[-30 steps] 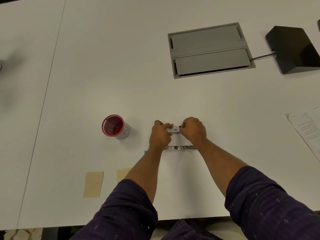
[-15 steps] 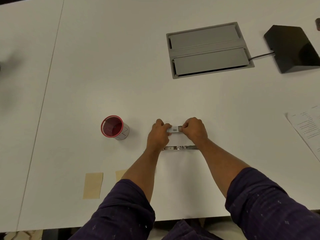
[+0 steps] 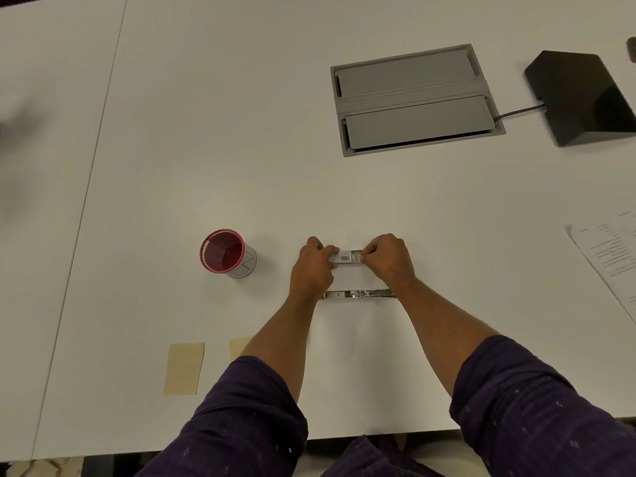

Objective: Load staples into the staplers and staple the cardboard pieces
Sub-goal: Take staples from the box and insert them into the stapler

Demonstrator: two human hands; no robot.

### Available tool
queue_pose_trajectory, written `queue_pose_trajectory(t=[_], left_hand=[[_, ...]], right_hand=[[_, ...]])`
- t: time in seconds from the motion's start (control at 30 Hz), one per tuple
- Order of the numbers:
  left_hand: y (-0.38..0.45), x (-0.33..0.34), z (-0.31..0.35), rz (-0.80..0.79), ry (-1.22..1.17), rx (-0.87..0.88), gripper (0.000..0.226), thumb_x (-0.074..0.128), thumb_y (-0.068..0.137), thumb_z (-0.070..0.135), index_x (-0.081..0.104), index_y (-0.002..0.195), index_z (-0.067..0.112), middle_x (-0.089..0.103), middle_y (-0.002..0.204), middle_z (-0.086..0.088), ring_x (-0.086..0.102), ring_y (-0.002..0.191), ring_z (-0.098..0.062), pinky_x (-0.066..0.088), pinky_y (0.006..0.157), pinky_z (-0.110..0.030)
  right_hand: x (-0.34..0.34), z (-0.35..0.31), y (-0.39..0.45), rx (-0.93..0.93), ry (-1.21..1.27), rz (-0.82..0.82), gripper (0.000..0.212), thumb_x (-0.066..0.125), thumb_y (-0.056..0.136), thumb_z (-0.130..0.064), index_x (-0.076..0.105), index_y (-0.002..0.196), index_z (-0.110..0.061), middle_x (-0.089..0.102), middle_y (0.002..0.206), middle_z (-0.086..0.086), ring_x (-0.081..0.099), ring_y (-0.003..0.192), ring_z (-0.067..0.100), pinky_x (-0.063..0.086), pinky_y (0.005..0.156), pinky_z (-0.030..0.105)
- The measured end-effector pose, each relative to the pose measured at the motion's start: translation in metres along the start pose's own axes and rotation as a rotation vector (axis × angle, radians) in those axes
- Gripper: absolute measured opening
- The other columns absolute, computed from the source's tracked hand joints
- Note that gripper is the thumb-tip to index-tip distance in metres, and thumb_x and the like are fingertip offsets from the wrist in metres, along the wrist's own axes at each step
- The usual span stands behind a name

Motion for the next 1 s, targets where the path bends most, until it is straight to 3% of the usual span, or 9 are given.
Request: queue_pose_trajectory(t=[0.13,0.23,0.47,0.6,0.73,0.83,1.0], left_hand=[[0.0,0.0,0.0,-0.006,-0.003,-0.017,0.032,0.064,0.091,0.012,0.066,0.122,0.022,0.047,0.109,-0.004,0.053,0.102,-0.023,0.057,0.072,-0.042],[0.0,0.001,0.001,-0.01,-0.002,-0.019,0.034,0.063,0.092,0.01,0.066,0.123,0.021,0.048,0.11,-0.005,0.053,0.102,-0.024,0.057,0.072,-0.043],[-0.003,0.001,0.003,0.007,0.0,-0.012,0.035,0.063,0.091,0.009,0.065,0.125,0.019,0.049,0.111,-0.008,0.053,0.101,-0.025,0.056,0.071,-0.041],[-0.003,0.001,0.004,0.006,0.001,-0.017,0.034,0.062,0.092,0.01,0.065,0.125,0.019,0.049,0.112,-0.008,0.053,0.102,-0.025,0.056,0.072,-0.04],[-0.003,0.0,0.004,0.004,0.0,-0.023,0.033,0.062,0.092,0.01,0.066,0.124,0.019,0.049,0.111,-0.008,0.054,0.102,-0.025,0.055,0.07,-0.039],[-0.003,0.0,0.004,0.002,0.003,-0.028,0.034,0.063,0.092,0.01,0.065,0.124,0.02,0.048,0.112,-0.007,0.054,0.102,-0.024,0.055,0.069,-0.038],[-0.004,0.0,0.005,0.004,-0.006,-0.031,0.034,0.062,0.092,0.008,0.065,0.124,0.019,0.049,0.112,-0.007,0.054,0.103,-0.025,0.055,0.07,-0.038]], right_hand=[[0.002,-0.002,-0.001,0.034,-0.023,-0.007,0.017,0.077,0.08,-0.035,0.076,0.079,-0.019,0.073,0.076,-0.001,0.068,0.072,0.02,0.051,0.062,0.027],[0.005,-0.007,-0.002,0.031,-0.148,0.011,0.023,0.075,0.079,-0.043,0.076,0.08,-0.02,0.072,0.075,-0.002,0.067,0.072,0.022,0.049,0.062,0.027],[0.009,-0.015,-0.005,-0.038,-0.319,0.036,0.016,0.066,0.085,-0.031,0.074,0.088,-0.017,0.069,0.091,-0.001,0.067,0.08,0.025,0.05,0.068,0.029],[0.01,-0.015,-0.001,-0.046,-0.303,-0.009,0.019,0.064,0.088,-0.028,0.073,0.096,-0.014,0.065,0.104,0.001,0.068,0.09,0.027,0.055,0.08,0.036],[0.011,-0.012,-0.001,-0.05,-0.248,-0.011,0.019,0.066,0.088,-0.028,0.071,0.095,-0.011,0.066,0.103,0.004,0.068,0.088,0.028,0.057,0.082,0.039],[0.01,-0.007,-0.003,-0.082,-0.154,0.015,0.011,0.066,0.085,-0.026,0.069,0.083,-0.015,0.064,0.1,-0.001,0.067,0.082,0.024,0.054,0.074,0.034],[-0.007,0.018,-0.005,-0.014,0.052,0.16,0.014,0.068,0.081,-0.026,0.061,0.069,-0.02,0.062,0.072,-0.011,0.061,0.07,0.017,0.038,0.056,0.024]])
Point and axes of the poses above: each hand's wrist, its own y-axis towards the middle knuckle, its own x-axis out of the palm, z = x × y, the point moved 4 cm from there along y, towards the middle knuckle
